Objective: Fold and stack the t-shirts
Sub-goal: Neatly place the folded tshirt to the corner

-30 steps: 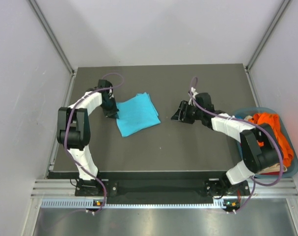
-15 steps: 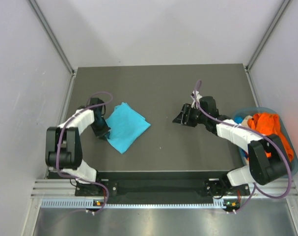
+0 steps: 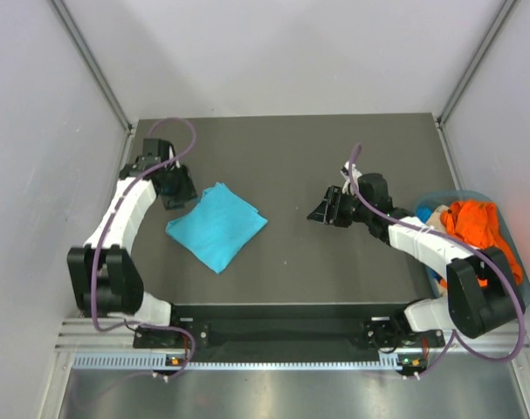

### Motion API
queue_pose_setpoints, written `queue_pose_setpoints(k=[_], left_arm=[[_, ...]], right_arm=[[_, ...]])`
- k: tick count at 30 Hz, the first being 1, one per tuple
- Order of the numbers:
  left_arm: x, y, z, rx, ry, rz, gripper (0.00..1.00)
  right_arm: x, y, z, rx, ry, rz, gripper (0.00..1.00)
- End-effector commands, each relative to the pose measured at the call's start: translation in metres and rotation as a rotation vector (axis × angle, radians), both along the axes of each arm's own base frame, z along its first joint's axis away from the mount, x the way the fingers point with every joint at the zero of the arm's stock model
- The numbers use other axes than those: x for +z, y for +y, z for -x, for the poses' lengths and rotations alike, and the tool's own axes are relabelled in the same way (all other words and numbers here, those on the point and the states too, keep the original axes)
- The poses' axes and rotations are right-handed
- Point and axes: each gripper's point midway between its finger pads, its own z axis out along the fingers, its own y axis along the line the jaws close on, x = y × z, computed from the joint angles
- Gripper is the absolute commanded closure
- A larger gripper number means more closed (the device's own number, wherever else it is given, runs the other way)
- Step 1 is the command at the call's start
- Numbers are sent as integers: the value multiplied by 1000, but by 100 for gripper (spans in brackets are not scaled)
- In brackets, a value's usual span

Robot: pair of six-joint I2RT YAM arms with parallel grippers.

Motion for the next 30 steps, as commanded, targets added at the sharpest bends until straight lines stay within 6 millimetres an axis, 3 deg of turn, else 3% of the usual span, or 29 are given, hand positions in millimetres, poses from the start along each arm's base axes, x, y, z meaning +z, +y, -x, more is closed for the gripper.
queue_pose_setpoints(k=[1, 3, 8, 11, 13, 16, 30], left_arm=[[-14, -17, -40, -206, -19, 41, 46], [-15, -22, -57, -276, -44, 41, 47], [-44, -18, -78, -361, 1, -3, 47], [-61, -19, -76, -383, 24, -1, 48], [-62, -16, -81, -377, -15, -22, 48], [-79, -6, -73, -369, 36, -76, 47], [-111, 10, -78, -361, 134, -145, 51]], right_arm=[[20, 3, -7, 16, -81, -37, 47], [21, 5, -7, 25, -82, -41, 47], [21, 7, -8, 42, -88, -39, 47], [20, 8, -9, 56, -88, -40, 47], [18, 8, -10, 64, -87, -30, 47], [16, 8, -11, 74, -88, -15, 47], [12, 8, -9, 89, -92, -39, 47]])
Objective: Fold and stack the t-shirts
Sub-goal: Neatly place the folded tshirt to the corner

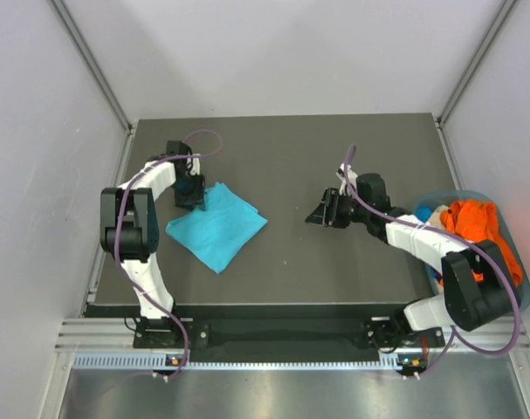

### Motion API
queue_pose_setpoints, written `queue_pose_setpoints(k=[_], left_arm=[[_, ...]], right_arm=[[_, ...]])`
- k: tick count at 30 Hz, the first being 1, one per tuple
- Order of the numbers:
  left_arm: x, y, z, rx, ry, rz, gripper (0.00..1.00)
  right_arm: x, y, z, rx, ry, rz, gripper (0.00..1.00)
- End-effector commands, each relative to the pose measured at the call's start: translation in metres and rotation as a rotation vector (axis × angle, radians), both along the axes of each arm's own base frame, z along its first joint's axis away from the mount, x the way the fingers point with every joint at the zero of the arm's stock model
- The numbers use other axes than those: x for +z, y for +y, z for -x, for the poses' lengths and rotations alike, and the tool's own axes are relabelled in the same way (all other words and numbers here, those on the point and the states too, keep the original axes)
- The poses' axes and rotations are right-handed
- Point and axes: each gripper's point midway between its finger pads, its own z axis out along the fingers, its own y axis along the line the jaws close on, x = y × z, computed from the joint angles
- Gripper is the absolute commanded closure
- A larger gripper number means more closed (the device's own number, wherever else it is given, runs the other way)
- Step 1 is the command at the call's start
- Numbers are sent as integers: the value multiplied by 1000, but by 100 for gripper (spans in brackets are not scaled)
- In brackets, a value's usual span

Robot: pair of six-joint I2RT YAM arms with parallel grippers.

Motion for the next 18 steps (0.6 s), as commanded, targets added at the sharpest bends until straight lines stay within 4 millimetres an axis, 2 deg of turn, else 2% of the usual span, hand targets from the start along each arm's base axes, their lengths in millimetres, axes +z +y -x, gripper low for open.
queue_pose_setpoints(k=[1, 2, 4, 5, 6, 9, 12, 18], left_arm=[[-4, 6, -12, -1, -10, -30, 54], [-3, 6, -14, 7, -8, -34, 67], [-7, 9, -11, 25, 21, -48, 79], [-7, 11, -11, 36, 21, -59, 88], [-8, 13, -8, 45, 38, -67, 92], [-10, 18, 0, 78, 67, -84, 100], [-13, 20, 13, 121, 103, -96, 100], [-17, 53, 49, 211, 154, -266, 100]], right_arm=[[19, 2, -12, 15, -91, -34, 48], [19, 1, -12, 16, -91, -34, 47], [19, 1, -12, 16, -96, -36, 47], [19, 0, -12, 13, -93, -37, 48], [19, 0, -12, 13, -97, -37, 48], [20, 0, -11, 12, -99, -45, 48], [20, 0, -12, 9, -104, -52, 47], [9, 2, -10, 13, -72, -66, 47]])
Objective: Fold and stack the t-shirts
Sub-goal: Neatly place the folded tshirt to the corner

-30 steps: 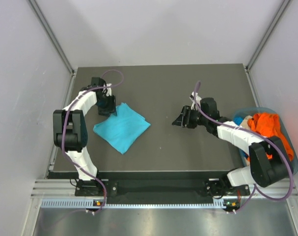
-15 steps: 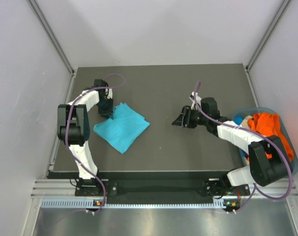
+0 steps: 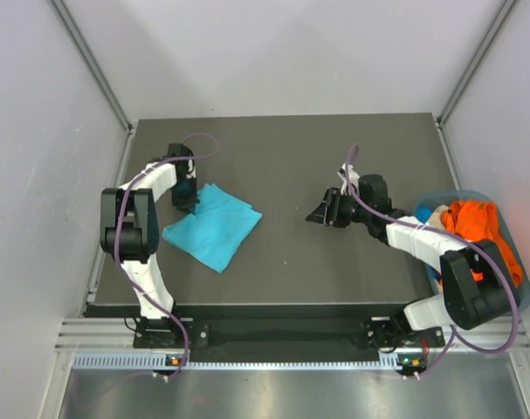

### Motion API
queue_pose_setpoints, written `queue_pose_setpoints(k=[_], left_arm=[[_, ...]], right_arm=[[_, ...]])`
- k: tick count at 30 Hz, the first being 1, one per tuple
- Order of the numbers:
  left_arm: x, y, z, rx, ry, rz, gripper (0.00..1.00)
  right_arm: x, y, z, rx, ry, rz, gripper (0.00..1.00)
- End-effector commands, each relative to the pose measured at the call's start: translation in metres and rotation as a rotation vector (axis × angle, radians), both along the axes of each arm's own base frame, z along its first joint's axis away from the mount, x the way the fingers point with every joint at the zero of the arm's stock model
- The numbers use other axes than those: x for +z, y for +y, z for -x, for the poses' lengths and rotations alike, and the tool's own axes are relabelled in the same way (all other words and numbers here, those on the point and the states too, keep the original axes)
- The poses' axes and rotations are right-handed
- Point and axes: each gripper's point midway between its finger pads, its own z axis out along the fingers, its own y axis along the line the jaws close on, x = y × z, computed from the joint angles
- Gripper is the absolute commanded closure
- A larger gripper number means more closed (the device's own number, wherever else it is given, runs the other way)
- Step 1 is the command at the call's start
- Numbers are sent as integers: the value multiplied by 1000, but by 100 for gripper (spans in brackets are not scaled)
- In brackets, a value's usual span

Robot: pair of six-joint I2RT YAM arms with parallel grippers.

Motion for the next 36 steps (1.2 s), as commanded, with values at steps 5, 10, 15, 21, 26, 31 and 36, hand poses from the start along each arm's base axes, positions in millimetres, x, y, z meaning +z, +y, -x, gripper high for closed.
queue_pose_setpoints(k=[5, 10, 15, 21, 26, 31, 36], left_arm=[[-7, 63, 62, 173, 153, -246, 100], [9, 95, 74, 221, 163, -436, 100], [26, 120, 79, 164, 152, -595, 100], [35, 139, 79, 138, 114, -668, 100], [41, 166, 71, 153, 76, -733, 100], [38, 181, 63, 90, 74, -808, 100], [35, 185, 54, 18, 37, -829, 100]], right_arm=[[10, 4, -4, 19, -48, -52, 48], [15, 5, -2, 27, -66, -57, 48], [19, 3, 0, 35, -84, -71, 48], [24, 3, 2, 49, -91, -91, 47], [27, 6, 5, 61, -93, -112, 47], [27, 5, 4, 59, -96, -111, 48], [25, 6, 2, 60, -86, -109, 48]])
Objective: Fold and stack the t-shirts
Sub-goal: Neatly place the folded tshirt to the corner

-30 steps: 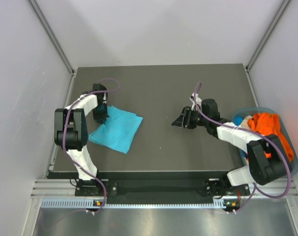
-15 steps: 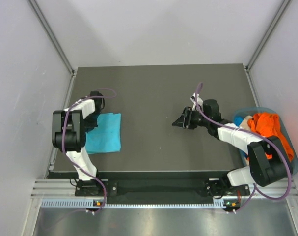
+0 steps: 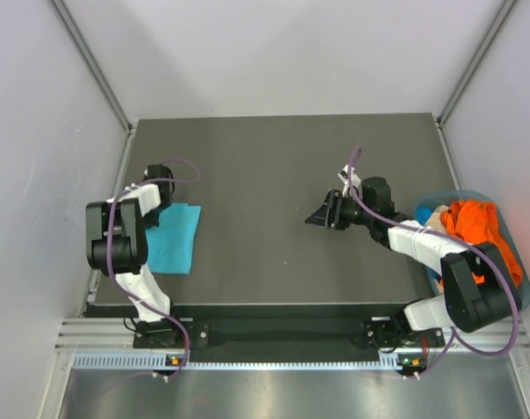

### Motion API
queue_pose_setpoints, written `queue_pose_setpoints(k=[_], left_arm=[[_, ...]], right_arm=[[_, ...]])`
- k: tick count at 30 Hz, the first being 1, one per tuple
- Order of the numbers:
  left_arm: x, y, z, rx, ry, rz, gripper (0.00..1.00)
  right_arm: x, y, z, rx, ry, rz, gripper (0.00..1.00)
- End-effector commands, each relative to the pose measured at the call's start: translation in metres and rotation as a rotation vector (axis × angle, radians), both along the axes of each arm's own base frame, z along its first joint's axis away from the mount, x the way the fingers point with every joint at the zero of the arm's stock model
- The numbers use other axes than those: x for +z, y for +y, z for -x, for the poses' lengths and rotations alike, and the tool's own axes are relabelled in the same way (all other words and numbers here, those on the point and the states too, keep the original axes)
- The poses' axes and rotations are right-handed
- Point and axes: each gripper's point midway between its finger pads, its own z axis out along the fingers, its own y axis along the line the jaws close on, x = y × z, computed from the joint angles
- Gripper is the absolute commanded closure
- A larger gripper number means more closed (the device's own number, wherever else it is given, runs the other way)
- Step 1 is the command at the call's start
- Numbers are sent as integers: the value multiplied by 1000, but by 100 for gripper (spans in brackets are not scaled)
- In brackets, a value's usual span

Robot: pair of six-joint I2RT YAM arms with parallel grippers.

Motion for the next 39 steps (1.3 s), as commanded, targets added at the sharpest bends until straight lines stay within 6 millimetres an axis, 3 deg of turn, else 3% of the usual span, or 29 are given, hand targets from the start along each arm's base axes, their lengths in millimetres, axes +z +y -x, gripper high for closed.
queue_pose_setpoints(k=[1, 12, 16, 21, 25, 35, 39], left_arm=[[16, 15, -14, -53, -35, -83, 100], [14, 32, -5, -39, -5, -137, 100], [12, 29, 8, -49, 13, -128, 100], [27, 25, 21, -86, -39, -133, 100], [23, 21, 28, -116, -30, -112, 100], [23, 29, 6, -140, -16, -148, 100], [40, 37, -8, -108, -71, -195, 97]], right_arm=[[18, 2, -8, 8, -79, -32, 48], [19, -1, -11, -1, -82, -26, 48], [19, 0, -12, -1, -79, -34, 48], [20, 1, -11, 1, -78, -39, 47], [24, 2, -10, 8, -83, -49, 48], [25, -5, -10, -5, -91, -48, 47], [25, -5, -10, -4, -90, -51, 47]])
